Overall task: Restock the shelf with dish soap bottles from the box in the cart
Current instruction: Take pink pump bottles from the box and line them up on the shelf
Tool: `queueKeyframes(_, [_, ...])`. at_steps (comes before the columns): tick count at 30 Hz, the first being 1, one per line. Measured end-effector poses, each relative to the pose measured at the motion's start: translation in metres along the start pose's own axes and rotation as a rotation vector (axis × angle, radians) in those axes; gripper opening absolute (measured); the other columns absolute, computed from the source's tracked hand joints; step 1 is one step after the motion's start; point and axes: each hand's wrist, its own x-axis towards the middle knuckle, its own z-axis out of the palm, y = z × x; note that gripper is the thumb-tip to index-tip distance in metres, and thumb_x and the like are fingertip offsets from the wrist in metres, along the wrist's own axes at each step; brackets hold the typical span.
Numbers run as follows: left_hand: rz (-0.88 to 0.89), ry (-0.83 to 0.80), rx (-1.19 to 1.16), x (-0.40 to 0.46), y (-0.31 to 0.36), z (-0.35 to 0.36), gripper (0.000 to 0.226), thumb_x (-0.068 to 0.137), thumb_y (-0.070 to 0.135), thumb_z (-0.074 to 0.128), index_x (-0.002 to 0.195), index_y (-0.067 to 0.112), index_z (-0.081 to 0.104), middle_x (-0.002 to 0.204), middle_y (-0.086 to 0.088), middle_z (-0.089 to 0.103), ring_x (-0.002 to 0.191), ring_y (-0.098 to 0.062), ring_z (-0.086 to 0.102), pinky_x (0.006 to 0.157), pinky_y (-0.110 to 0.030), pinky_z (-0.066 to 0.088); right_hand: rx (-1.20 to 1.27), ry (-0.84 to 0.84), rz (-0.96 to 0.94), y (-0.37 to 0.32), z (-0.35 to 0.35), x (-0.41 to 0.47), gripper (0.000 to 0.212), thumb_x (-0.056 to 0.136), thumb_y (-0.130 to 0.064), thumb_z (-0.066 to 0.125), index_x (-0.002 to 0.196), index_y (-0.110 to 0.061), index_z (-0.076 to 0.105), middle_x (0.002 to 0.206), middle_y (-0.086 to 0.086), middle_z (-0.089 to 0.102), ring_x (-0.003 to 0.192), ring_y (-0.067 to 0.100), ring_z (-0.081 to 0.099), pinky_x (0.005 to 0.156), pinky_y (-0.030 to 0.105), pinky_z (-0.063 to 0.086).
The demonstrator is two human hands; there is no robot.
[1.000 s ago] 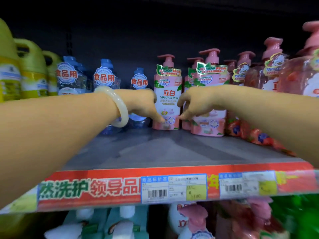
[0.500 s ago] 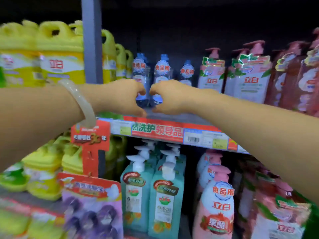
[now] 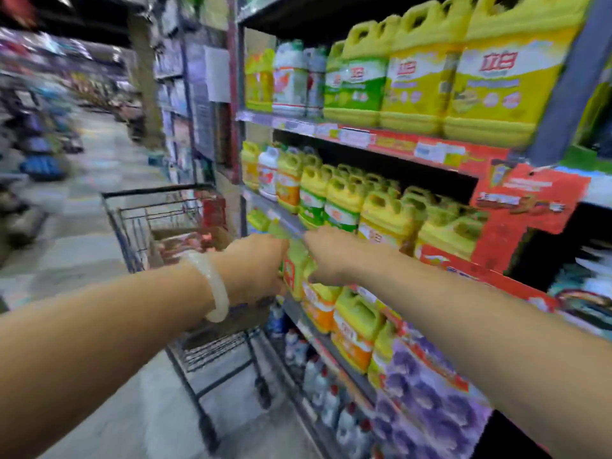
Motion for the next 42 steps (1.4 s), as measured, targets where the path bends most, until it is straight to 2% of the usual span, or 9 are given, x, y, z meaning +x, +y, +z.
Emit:
queueKeyframes(4, [-0.147,-0.078,0.005,-0.026,-0.107,0.039,0.052,0.08,0.048,0.063,0.12,0.017,0.053,0.121,-0.008,0.06,0.11,-0.029,0.059,0.089,-0.036,0.05,0.062,-0.081,-0.135,-0.086,0.041,0.08,0.042,0.084,-0.031,0.064,0.117,-0.009,0.051,0.121,0.018,0.054,0.112,0.034,0.056,0.085,0.036,0.047])
queueKeyframes(9, [-0.288,-0.138,-0.033,-0.046,-0.226,0.062,0.05,0.081,0.04,0.066,0.124,0.018,0.051,0.121,-0.006,0.059,0.109,-0.026,0.058,0.09,-0.033,0.049,0.126,-0.153,-0.185,-0.18,0.076,0.166,0.044,0.085,-0.026,0.061,0.123,-0.009,0.045,0.126,0.015,0.049,0.117,0.036,0.051,0.092,0.041,0.046])
queueKeyframes(16, [-0.337,-0.202,-0.039,-0.035,-0.332,0.107,0.057,0.083,0.034,0.067,0.132,0.016,0.044,0.126,-0.007,0.055,0.108,-0.025,0.056,0.089,-0.033,0.049,0.16,-0.256,-0.194,-0.248,0.11,0.248,0.042,0.084,-0.029,0.064,0.117,-0.01,0.046,0.122,0.013,0.049,0.113,0.035,0.05,0.089,0.044,0.048])
queueKeyframes(23, [-0.311,-0.239,-0.103,0.02,-0.406,0.153,0.055,0.086,0.03,0.065,0.134,0.014,0.043,0.128,-0.007,0.052,0.115,-0.023,0.051,0.092,-0.031,0.045,0.142,-0.345,-0.177,-0.259,0.149,0.336,0.043,0.087,-0.03,0.062,0.121,-0.01,0.044,0.125,0.013,0.049,0.114,0.033,0.05,0.09,0.043,0.047])
queueKeyframes(26, [-0.296,-0.271,-0.093,0.061,-0.449,0.17,0.057,0.085,0.031,0.065,0.135,0.017,0.042,0.127,-0.006,0.051,0.114,-0.023,0.051,0.093,-0.032,0.046,0.184,-0.369,-0.169,-0.255,0.17,0.392,0.022,0.087,-0.027,0.059,0.102,-0.014,0.049,0.112,0.012,0.052,0.105,0.031,0.052,0.08,0.037,0.044])
queueKeyframes(28, [-0.296,-0.278,-0.096,0.093,-0.482,0.178,0.059,0.084,0.033,0.064,0.137,0.019,0.041,0.127,-0.006,0.052,0.115,-0.023,0.051,0.095,-0.034,0.047,0.232,-0.358,-0.15,-0.252,0.183,0.44,0.02,0.085,-0.029,0.059,0.094,-0.015,0.047,0.11,0.013,0.053,0.103,0.031,0.052,0.081,0.037,0.043])
queueKeyframes(32, [-0.288,-0.302,-0.106,0.163,-0.542,0.179,0.053,0.086,0.033,0.062,0.134,0.021,0.045,0.122,-0.005,0.055,0.109,-0.022,0.055,0.09,-0.031,0.048,0.298,-0.359,-0.071,-0.239,0.195,0.539,0.05,0.085,-0.03,0.061,0.127,-0.008,0.045,0.129,0.013,0.051,0.116,0.033,0.051,0.092,0.038,0.046])
queueKeyframes(37, [-0.282,-0.311,-0.123,0.242,-0.603,0.185,0.044,0.084,0.031,0.064,0.125,0.02,0.05,0.116,-0.002,0.056,0.104,-0.02,0.056,0.087,-0.03,0.049,0.413,-0.342,0.016,-0.223,0.213,0.633,0.034,0.085,-0.027,0.063,0.111,-0.007,0.056,0.116,0.014,0.06,0.104,0.031,0.057,0.08,0.032,0.045])
queueKeyframes(42, [-0.21,-0.375,-0.188,0.315,-0.647,0.216,0.032,0.086,0.038,0.061,0.112,0.022,0.054,0.109,0.0,0.057,0.099,-0.018,0.056,0.086,-0.032,0.05,0.47,-0.418,0.109,-0.21,0.259,0.687,0.052,0.084,-0.031,0.062,0.127,-0.008,0.044,0.126,0.012,0.055,0.114,0.031,0.054,0.088,0.034,0.047])
